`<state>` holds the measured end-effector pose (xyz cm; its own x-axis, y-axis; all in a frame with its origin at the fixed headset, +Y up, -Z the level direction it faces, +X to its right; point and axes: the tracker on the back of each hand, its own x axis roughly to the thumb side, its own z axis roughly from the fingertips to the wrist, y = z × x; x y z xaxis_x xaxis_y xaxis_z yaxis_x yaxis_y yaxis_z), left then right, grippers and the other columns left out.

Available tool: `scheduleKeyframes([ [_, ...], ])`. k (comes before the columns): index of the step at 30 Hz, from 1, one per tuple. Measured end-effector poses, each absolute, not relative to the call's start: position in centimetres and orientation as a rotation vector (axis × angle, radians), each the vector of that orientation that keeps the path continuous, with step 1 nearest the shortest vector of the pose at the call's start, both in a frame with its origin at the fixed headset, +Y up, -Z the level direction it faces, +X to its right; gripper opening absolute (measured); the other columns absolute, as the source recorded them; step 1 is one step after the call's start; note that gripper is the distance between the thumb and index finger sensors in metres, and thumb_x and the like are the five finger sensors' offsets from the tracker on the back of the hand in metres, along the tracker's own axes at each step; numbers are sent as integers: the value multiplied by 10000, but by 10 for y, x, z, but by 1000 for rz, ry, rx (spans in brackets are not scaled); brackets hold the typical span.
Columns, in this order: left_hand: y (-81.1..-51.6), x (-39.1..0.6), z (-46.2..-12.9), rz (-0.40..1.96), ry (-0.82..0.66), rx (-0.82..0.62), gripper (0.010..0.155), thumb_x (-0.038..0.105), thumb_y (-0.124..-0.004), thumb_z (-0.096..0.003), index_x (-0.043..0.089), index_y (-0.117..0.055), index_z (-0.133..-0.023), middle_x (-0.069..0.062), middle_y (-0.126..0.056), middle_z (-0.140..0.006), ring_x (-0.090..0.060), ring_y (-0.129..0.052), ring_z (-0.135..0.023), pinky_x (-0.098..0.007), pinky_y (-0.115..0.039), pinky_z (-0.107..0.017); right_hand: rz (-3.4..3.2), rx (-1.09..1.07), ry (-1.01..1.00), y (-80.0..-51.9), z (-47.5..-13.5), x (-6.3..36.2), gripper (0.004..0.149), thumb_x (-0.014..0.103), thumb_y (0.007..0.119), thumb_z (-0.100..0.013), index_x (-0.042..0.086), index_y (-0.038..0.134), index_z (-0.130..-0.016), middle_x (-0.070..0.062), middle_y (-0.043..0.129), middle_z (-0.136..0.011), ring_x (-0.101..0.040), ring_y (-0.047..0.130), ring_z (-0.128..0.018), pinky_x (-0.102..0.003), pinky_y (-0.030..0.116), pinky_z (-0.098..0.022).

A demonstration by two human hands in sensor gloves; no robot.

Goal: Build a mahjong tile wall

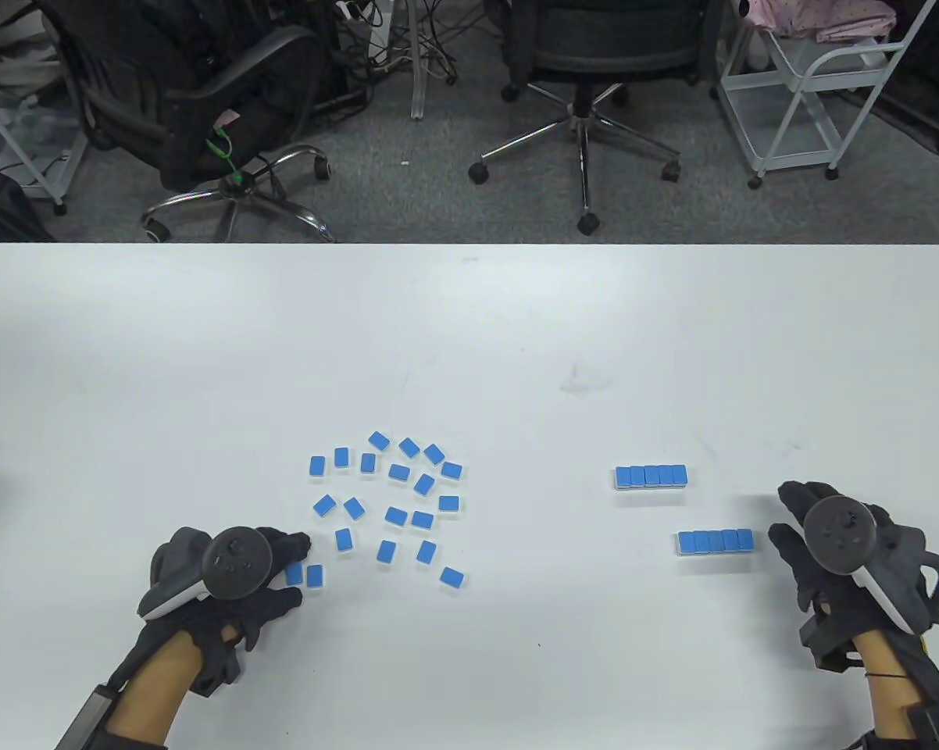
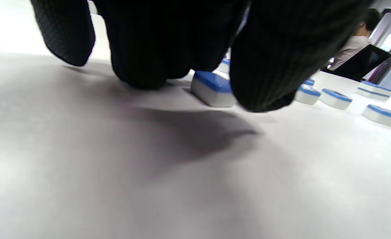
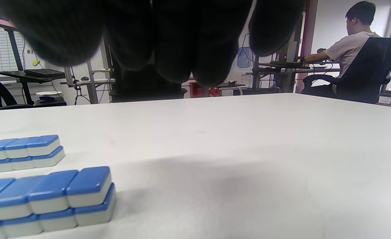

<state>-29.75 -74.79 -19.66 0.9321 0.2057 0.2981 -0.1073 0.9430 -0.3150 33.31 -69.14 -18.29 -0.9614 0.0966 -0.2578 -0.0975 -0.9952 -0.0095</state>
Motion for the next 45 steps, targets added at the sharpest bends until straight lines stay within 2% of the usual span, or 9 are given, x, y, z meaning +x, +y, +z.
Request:
scheduleKeyframes([
  [4, -748, -294, -194, 43, -332, -268, 654, 473, -915, -426, 244, -722, -1008, -42, -744, -1011, -289, -852, -808, -594, -677, -719, 3017, -392, 4, -692, -182, 332, 590, 512, 763, -343, 338, 692, -902, 10, 760, -1023, -275, 793, -942, -580, 569, -771],
  [9, -750, -289, -194, 76, -353, -254, 600, 459, -911, -433, 261, -757, -978, -33, -771, -985, -289, -855, -791, -599, -663, -723, 3018, -392, -2, -692, -182, 333, 588, 512, 763, -343, 339, 694, -900, 10, 763, -1020, -275, 797, -938, -579, 571, -770],
  [29, -751, -289, -194, 97, -335, -252, 594, 453, -890, -447, 262, -746, -991, -32, -763, -988, -282, -843, -793, -601, -659, -723, 3018, -385, 11, -694, -181, 333, 586, 510, 764, -343, 338, 697, -898, 8, 765, -1018, -275, 799, -936, -578, 574, -768],
  [33, -746, -294, -194, 128, -329, -274, 667, 511, -879, -436, 262, -698, -1027, -32, -730, -1022, -293, -839, -829, -610, -657, -721, 3017, -388, 11, -693, -181, 334, 586, 510, 764, -343, 337, 696, -899, 8, 765, -1019, -277, 799, -936, -579, 574, -768],
  [35, -737, -295, -192, 138, -317, -239, 683, 526, -868, -440, 268, -673, -1041, -35, -702, -1040, -303, -822, -847, -616, -641, -724, 3014, -390, 6, -693, -180, 334, 587, 511, 763, -343, 337, 695, -899, 8, 763, -1019, -275, 798, -937, -579, 572, -769],
  [39, -714, -283, -194, 49, -310, -118, 578, 519, -854, -451, 303, -768, -981, -21, -776, -990, -279, -861, -800, -602, -653, -721, 3008, -397, -16, -690, -180, 335, 586, 510, 763, -343, 336, 697, -899, 7, 765, -1018, -277, 798, -936, -580, 572, -768],
  [43, -705, -253, -205, -136, -317, -104, 533, 512, -869, -445, 320, -826, -941, 22, -818, -948, -256, -868, -775, -588, -639, -735, 3011, -402, -11, -690, -179, 335, 586, 511, 763, -344, 336, 697, -899, 10, 764, -1019, -276, 799, -936, -579, 574, -767],
  [45, -706, -238, -211, -218, -307, -132, 547, 529, -872, -438, 322, -833, -943, 31, -800, -960, -269, -816, -824, -592, -590, -760, 3014, -393, -17, -690, -179, 335, 585, 511, 763, -343, 337, 698, -898, 8, 767, -1017, -275, 802, -934, -579, 575, -766],
])
